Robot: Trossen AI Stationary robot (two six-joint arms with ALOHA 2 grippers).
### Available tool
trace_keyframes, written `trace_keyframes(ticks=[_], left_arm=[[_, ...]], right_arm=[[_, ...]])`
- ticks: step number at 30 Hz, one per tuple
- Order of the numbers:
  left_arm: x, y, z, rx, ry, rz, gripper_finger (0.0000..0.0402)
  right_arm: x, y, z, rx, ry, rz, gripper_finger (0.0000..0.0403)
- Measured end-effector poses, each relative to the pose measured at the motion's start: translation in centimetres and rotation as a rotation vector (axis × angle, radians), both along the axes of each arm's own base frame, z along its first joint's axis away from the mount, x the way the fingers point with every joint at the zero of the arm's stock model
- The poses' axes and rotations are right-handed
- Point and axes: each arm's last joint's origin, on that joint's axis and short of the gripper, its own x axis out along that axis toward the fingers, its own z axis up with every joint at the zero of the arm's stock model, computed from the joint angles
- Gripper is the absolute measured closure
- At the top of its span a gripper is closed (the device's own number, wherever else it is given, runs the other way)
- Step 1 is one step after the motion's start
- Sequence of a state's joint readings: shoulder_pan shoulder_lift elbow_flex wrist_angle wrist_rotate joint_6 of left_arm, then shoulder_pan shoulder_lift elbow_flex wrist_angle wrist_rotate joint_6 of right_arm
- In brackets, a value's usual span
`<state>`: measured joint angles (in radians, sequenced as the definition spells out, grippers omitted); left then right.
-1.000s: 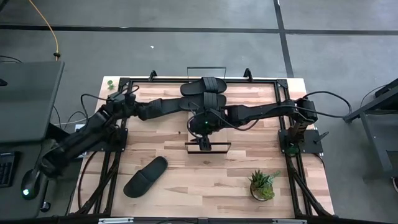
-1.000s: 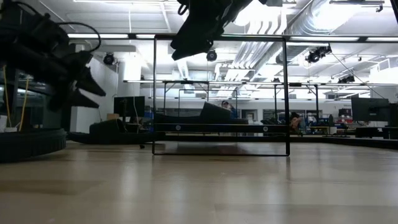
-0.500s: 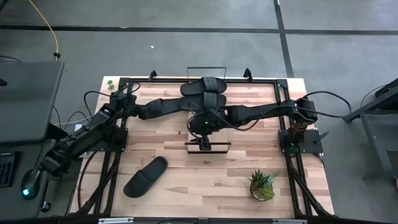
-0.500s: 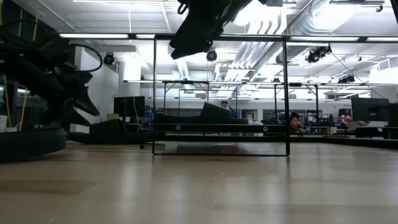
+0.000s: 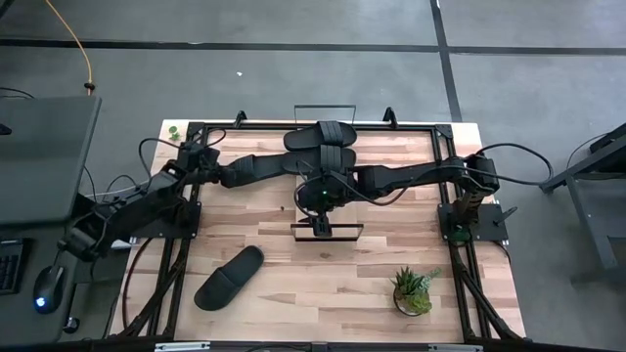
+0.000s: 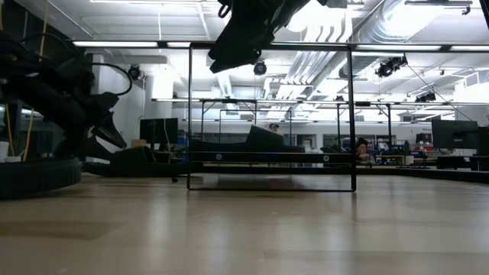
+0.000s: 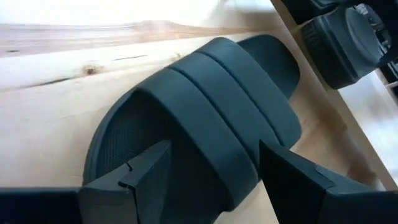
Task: Pick and place slides into the shelf
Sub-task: Put the black slide on the shelf
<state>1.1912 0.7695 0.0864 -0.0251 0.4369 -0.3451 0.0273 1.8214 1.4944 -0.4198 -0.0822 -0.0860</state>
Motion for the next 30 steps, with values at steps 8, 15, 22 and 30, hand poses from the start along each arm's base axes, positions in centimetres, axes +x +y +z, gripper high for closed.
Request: trace_keyframes(ticks=[8, 15, 22, 30], left_arm=[[0.4, 0.8, -0.3, 0.012, -0.018, -0.014, 0.0179], [0.6, 1.3, -0.6, 0.018, -0.023, -0.017, 0.0179], [0.7, 1.7, -0.8, 0.030, -0.026, -0.024, 0.0223], [0.7, 1.7, -0.8, 0.054, -0.001, -0.021, 0.0332]], right_arm=[[0.1, 0.0, 0.1, 0.000, -0.017, 0.000, 0.0146], [0.1, 0.0, 0.2, 0.001, -0.022, 0.000, 0.0146], [0.1, 0.0, 0.2, 0.000, -0.022, 0.000, 0.0146], [0.1, 0.0, 0.2, -0.001, -0.022, 0.001, 0.0146]])
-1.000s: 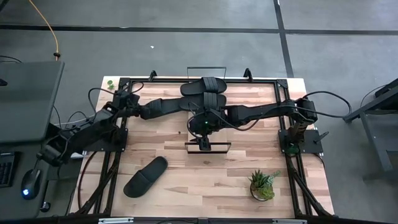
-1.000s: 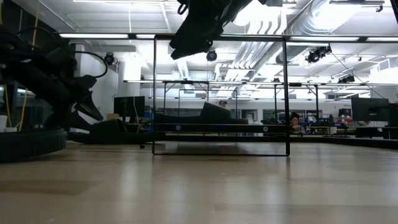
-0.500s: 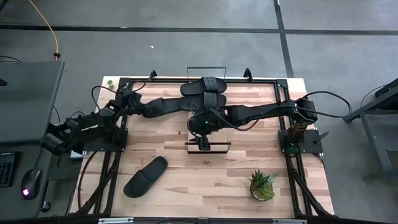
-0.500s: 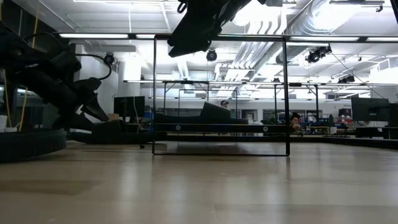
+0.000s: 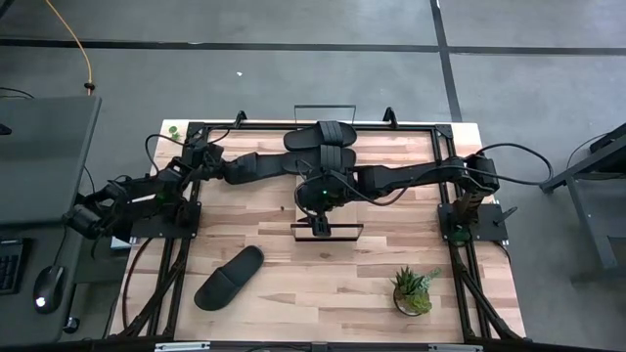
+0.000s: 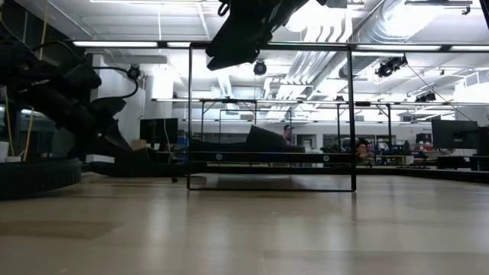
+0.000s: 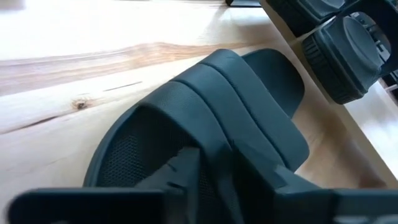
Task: Pick and place slides into the shelf
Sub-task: Put the black slide on the shelf
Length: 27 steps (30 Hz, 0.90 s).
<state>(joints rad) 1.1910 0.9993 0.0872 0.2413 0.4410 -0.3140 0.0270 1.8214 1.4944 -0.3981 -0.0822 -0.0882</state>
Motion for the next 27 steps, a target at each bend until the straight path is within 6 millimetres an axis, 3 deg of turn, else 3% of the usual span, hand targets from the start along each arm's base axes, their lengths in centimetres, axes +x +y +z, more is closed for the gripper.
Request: trace_keyframes(ticks=[5, 27], left_arm=[[0.0, 0.0, 0.0, 0.015, 0.012, -0.003, 0.0393], [0.0, 0.0, 0.2, 0.034, 0.011, 0.002, 0.0399]], right_arm=[[0.0, 0.0, 0.0, -0.001, 0.000, 0.001, 0.0146], [-0.5, -1.0, -0.6, -0.108, 0.082, -0.145, 0.0146]])
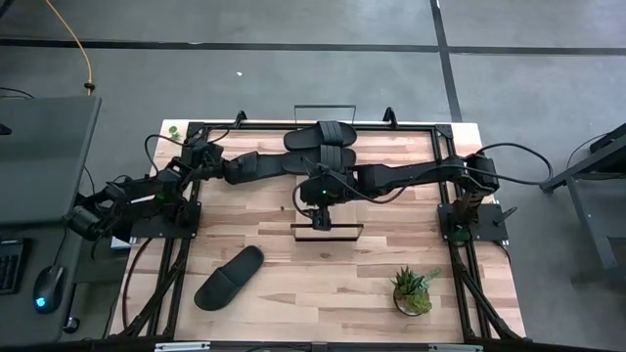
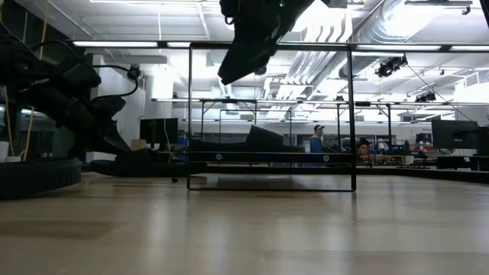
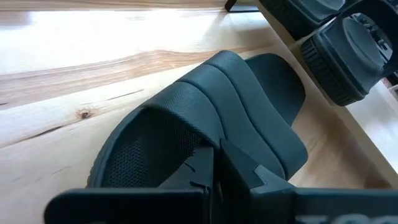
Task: Pick and place slides into the shelf
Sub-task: Put the black slide on the shelf
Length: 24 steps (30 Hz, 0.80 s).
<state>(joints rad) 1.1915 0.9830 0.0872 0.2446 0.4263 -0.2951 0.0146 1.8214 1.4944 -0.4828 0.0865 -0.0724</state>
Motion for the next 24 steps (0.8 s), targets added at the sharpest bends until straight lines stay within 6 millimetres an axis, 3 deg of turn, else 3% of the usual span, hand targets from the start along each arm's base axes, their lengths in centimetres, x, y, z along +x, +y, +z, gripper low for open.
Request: trace_keyframes(ticks=[14, 24], left_arm=[[-0.3, -0.8, 1.2, 0.037, -0.024, 0.012, 0.0400], [-0.9, -2.0, 5.0, 0.135, -0.013, -0.003, 0.0400]], right_arm=[[-0.2, -0.7, -0.2, 0.001, 0.026, -0.022, 0.0146], [-0.3, -0.7, -0.3, 0.001, 0.041, -0.023, 0.0146]])
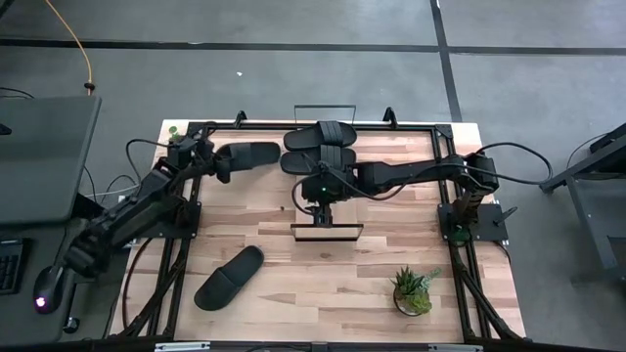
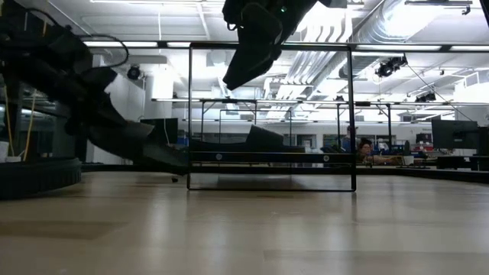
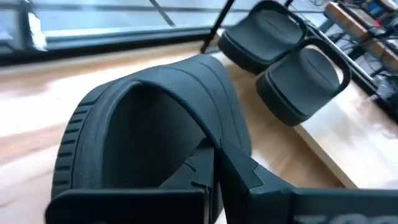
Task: Pick and place slides into the shelf
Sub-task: Put the black slide on the shelf
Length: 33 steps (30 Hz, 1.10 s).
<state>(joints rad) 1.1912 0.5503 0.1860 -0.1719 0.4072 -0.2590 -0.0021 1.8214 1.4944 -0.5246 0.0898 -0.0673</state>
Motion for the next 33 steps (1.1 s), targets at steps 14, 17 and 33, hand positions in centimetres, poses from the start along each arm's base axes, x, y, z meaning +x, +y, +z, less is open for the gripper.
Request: trace_keyframes(ticks=[14, 17, 33], left_arm=[[-1.2, -3.1, 3.6, 0.171, -0.132, 0.012, 0.0401], [-1.2, -3.4, 3.8, 0.177, -0.169, -0.008, 0.0401], [-1.2, -4.5, 6.1, 0.188, -0.290, -0.171, 0.0401]], right_arm=[[-0.2, -0.2, -0.2, -0.046, 0.029, -0.038, 0.0146], [-0.3, -0.2, -0.2, -0.046, 0.035, -0.038, 0.0146], [-0.8, -0.7, -0.5, -0.175, 0.095, -0.139, 0.0146]])
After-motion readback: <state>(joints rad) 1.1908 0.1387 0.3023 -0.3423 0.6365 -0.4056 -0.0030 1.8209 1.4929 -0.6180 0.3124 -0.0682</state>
